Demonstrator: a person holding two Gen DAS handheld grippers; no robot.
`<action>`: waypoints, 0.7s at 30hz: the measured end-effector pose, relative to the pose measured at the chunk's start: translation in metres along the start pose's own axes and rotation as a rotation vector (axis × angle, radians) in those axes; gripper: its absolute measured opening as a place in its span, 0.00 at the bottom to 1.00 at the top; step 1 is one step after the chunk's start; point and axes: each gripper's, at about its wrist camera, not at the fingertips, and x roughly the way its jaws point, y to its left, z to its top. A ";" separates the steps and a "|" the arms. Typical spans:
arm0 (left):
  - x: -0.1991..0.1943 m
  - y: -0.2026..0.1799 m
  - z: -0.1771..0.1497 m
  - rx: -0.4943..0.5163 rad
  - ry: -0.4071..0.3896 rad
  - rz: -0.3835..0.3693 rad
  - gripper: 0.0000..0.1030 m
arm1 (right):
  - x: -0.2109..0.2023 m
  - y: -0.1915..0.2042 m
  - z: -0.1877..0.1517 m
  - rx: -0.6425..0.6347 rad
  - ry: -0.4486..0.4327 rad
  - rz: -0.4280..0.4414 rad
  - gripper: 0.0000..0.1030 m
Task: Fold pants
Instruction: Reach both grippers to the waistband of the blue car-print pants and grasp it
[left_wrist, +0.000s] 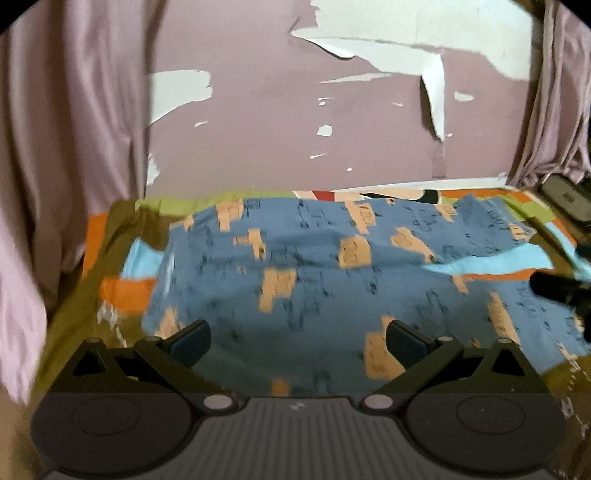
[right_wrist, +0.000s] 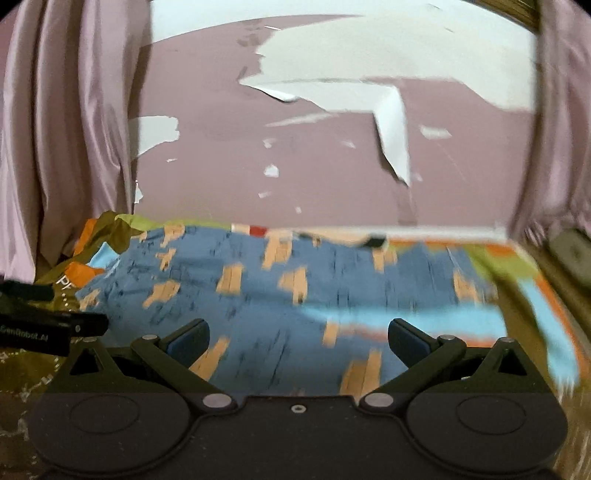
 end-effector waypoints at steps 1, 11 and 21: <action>0.005 0.000 0.012 0.019 0.009 0.006 1.00 | 0.007 -0.002 0.018 -0.034 0.017 0.018 1.00; 0.074 0.050 0.114 -0.027 0.079 -0.021 1.00 | 0.073 -0.028 0.134 -0.046 0.259 0.263 1.00; 0.150 0.090 0.148 0.148 0.057 0.038 1.00 | 0.172 -0.035 0.118 -0.276 0.205 0.277 0.99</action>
